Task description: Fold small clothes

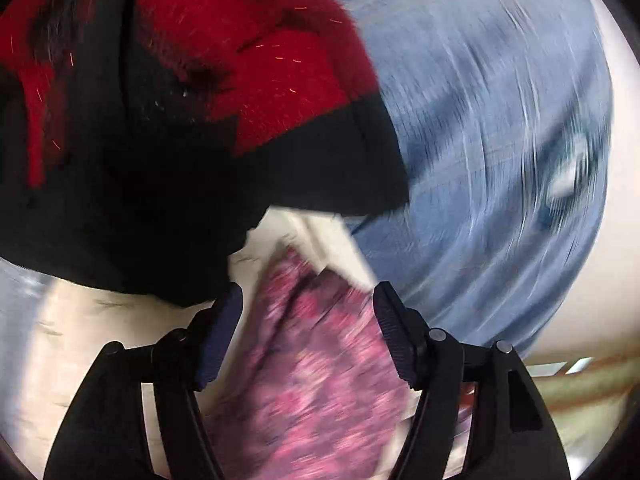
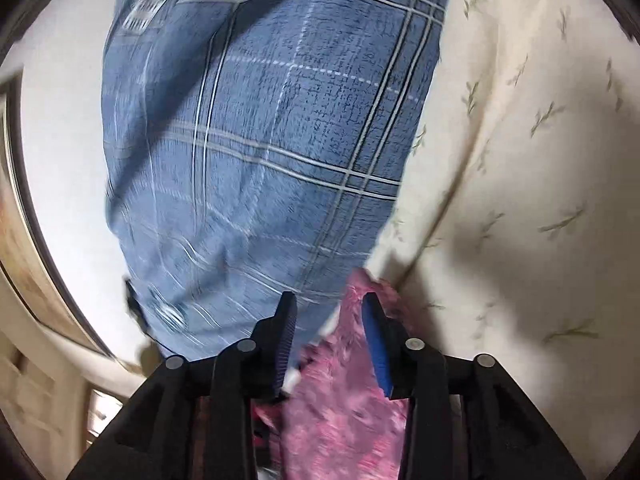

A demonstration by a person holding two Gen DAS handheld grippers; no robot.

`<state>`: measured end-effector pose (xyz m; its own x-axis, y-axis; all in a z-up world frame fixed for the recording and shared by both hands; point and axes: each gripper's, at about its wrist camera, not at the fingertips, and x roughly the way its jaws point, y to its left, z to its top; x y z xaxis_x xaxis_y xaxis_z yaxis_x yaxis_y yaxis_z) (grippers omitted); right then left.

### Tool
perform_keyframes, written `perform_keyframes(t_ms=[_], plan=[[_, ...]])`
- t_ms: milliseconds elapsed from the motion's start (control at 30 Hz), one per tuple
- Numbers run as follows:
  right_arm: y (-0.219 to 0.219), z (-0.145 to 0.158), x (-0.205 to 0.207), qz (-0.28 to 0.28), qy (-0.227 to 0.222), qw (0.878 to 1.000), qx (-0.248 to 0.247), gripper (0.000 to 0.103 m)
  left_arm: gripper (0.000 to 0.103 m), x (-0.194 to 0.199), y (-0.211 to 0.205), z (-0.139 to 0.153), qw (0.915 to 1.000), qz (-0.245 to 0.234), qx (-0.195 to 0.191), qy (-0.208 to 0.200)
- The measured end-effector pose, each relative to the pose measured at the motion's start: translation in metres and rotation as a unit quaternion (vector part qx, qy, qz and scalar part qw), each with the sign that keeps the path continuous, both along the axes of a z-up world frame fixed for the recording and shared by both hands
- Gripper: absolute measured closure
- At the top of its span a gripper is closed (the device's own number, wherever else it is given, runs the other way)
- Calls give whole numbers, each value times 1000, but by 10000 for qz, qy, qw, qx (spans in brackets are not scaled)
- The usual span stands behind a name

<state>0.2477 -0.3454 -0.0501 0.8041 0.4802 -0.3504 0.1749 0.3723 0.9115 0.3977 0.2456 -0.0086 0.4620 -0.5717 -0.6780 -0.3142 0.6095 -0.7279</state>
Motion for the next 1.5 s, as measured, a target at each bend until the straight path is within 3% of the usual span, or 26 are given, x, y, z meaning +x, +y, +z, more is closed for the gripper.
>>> perform_keyframes(t_ms=[100,167,267,333,433,467,500,533,567,600,633,667,767,833,867,933,1000,1067,1100,1200,1267,1300,1333,1367,1400,1500], plan=[[8,0,-4,197,231,9979,-576,57,29,-18,-28,11,9954,-805,462,-220],[15,-2,-4,327,359,9957,-788,57,27,-31,-54,17,9861,-1341,913,-369],[28,-1,1,441,507,9893,-1292,56,27,-46,-92,18,9585,-1978,1973,-568],[35,-4,8,520,599,9857,-1486,54,27,-52,-111,9,9346,-2276,2682,-532],[49,-3,22,669,702,9807,-1698,54,27,-48,-128,-4,9099,-2429,3338,-404],[55,-3,27,731,740,9778,-1817,54,27,-47,-127,-8,9059,-2383,3479,-386],[61,-1,32,760,782,9734,-2016,54,29,-43,-121,-10,9077,-2302,3486,-391],[67,2,36,816,724,9689,-2220,56,45,-39,-112,-8,9163,-2098,3387,-402],[74,6,38,877,645,9636,-2440,72,59,-37,-104,-5,9249,-1949,3236,-422],[77,10,38,910,596,9573,-2678,95,88,-33,-94,-1,9368,-1827,2952,-441],[79,13,38,983,548,9550,-2745,95,95,-29,-84,3,9476,-1690,2673,-445],[79,21,37,1035,393,9550,-2753,96,95,-24,-74,6,9552,-1527,2484,-504],[62,37,26,653,75,9577,-2802,98,95,-7,-52,-1,9571,-1187,2610,-409],[48,23,31,522,390,9635,-2598,98,97,2,-32,-18,9670,-954,2361,-70],[43,8,35,561,714,9635,-2519,98,97,3,-21,-25,9766,-888,1959,14],[45,-2,36,773,841,9614,-2503,97,96,-2,-13,-25,9831,-872,1605,-87],[47,-5,31,780,768,9661,-2336,91,89,-7,-16,-17,9786,-947,1814,-213],[46,-7,28,791,727,9714,-2117,87,68,-9,-22,-7,9786,-1034,1742,-350],[44,-8,27,761,774,9719,-2088,83,52,-8,-24,-4,9801,-1074,1621,-412],[40,-8,24,716,796,9744,-1975,73,29,-6,-33,8,9788,-1057,1622,-668],[40,-8,24,684,737,9756,-1950,73,26,8,-48,5,9741,-1100,1900,-541],[41,-8,25,687,738,9751,-1973,73,26,12,-52,1,9737,-1154,1903,-488],[42,-8,27,703,728,9749,-1984,74,43,17,-58,-3,9715,-1219,1984,-436],[48,-6,31,751,715,9733,-2048,79,63,23,-65,-7,9669,-1259,2185,-395],[52,-2,35,871,655,9680,-2262,100,101,29,-75,-10,9623,-1367,2325,-360],[52,15,34,671,307,9660,-2476,99,99,35,-77,-20,9555,-1235,2674,-185]])
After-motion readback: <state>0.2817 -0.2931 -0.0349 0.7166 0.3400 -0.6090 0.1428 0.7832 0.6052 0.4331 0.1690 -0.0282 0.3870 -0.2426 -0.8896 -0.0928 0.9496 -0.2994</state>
